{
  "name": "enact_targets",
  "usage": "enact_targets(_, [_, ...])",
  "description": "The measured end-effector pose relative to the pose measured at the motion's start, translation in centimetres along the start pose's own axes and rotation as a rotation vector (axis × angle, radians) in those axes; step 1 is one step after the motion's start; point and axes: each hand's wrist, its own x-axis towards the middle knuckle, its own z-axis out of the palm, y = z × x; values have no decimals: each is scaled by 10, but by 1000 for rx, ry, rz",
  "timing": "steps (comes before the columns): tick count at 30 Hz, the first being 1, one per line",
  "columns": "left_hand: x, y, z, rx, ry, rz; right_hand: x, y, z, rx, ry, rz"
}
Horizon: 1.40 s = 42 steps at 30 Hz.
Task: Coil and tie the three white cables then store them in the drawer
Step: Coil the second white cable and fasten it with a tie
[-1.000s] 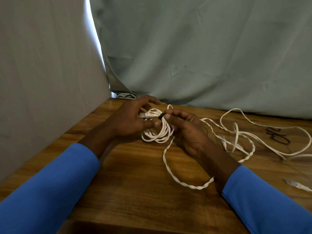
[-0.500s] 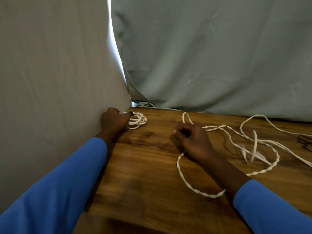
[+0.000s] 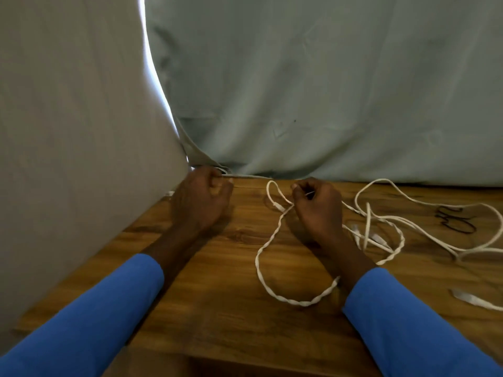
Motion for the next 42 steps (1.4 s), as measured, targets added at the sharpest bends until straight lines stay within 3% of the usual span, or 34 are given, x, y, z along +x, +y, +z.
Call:
enact_targets(3, [-30, 42, 12, -73, -346, 20, 9, 4, -15, 20, 62, 38])
enact_targets(5, [-42, 56, 24, 27, -537, 56, 6, 3, -22, 26, 60, 28])
enact_targets(8, [-39, 56, 35, 88, -620, 72, -2, 2, -33, -38, 32, -36])
enact_targets(11, [-29, 44, 37, -25, -598, -53, -11, 15, -43, -176, -106, 2])
enact_targets(15, [-21, 45, 48, -205, -436, -232, -13, 28, -44, -384, -258, 50])
enact_targets(23, [26, 52, 103, -535, -460, -596, -12, 29, -33, -424, -371, -26])
enact_targets(27, [39, 44, 100, -659, -363, -630, -8, 32, -31, -385, -356, -72])
enact_targets(30, [53, 32, 69, -883, -210, -681, -5, 23, -30, -334, -212, -168])
enact_targets(34, [61, -3, 14, -805, 45, -619, -3, 10, -38, -237, -6, -323])
enact_targets(38, [13, 5, -16, -327, 109, -261, 0, -5, -57, -9, 66, -334])
enact_targets(40, [-20, 19, -20, -336, -58, -67, -3, -18, -73, 190, 154, -222])
enact_targets(42, [-47, 30, -20, -228, -326, 110, -11, -26, -95, 215, 287, -181])
